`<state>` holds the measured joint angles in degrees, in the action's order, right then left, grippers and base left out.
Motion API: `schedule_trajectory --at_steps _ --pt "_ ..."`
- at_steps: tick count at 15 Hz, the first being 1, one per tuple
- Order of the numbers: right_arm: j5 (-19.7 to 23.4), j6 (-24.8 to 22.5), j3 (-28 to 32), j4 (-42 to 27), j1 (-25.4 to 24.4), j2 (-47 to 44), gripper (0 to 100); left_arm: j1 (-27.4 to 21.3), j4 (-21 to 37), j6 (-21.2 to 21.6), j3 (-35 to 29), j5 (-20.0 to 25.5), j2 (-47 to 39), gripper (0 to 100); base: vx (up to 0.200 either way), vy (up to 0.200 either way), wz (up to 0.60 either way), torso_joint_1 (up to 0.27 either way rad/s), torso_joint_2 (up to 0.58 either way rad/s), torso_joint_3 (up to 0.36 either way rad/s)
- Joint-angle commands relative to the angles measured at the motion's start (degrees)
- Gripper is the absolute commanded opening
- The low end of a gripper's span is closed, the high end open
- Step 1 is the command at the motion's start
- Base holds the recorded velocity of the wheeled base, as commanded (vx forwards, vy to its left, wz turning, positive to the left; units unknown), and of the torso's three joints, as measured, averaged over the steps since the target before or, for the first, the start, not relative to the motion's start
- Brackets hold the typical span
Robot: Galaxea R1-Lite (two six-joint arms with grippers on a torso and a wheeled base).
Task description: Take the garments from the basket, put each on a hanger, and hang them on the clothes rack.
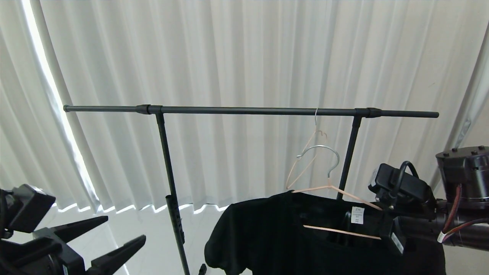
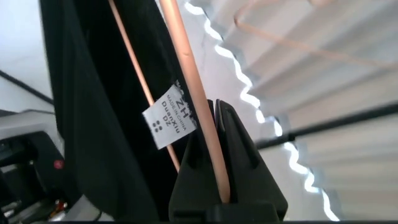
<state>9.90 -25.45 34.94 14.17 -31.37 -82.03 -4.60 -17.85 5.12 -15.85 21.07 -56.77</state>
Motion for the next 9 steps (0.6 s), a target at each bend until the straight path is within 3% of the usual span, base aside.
schedule_trajectory --at_steps 1,2,4,6,9 --pt "-1.9 -0.03 -0.05 -0.63 0.25 0.29 0 1.96 0.01 -0.2 -2.79 -3.4 -0.62 100 0.0 0.0 0.0 0.0 0.0 0.0" --pt "-4.45 0.58 0.04 -2.74 0.34 1.08 0 2.31 0.01 -0.11 -3.4 -10.87 -1.24 100 0.0 0.0 0.0 0.0 0.0 0.0" --pt "-6.38 4.27 0.31 -5.64 0.25 2.4 0 2.31 0.09 -0.02 -1.64 -17.9 -1.15 100 0.0 0.0 0.0 0.0 0.0 0.0" --pt "-9.2 7.26 0.31 -8.54 0.08 4.42 0 2.22 0.09 0.24 0.64 -19.4 -0.62 100 0.0 0.0 0.0 0.0 0.0 0.0" --pt "-12.8 11.66 0.31 -14.17 0.17 7.15 0 2.22 0.01 5.6 -0.15 -19.57 -0.88 100 0.0 0.0 0.0 0.0 0.0 0.0"
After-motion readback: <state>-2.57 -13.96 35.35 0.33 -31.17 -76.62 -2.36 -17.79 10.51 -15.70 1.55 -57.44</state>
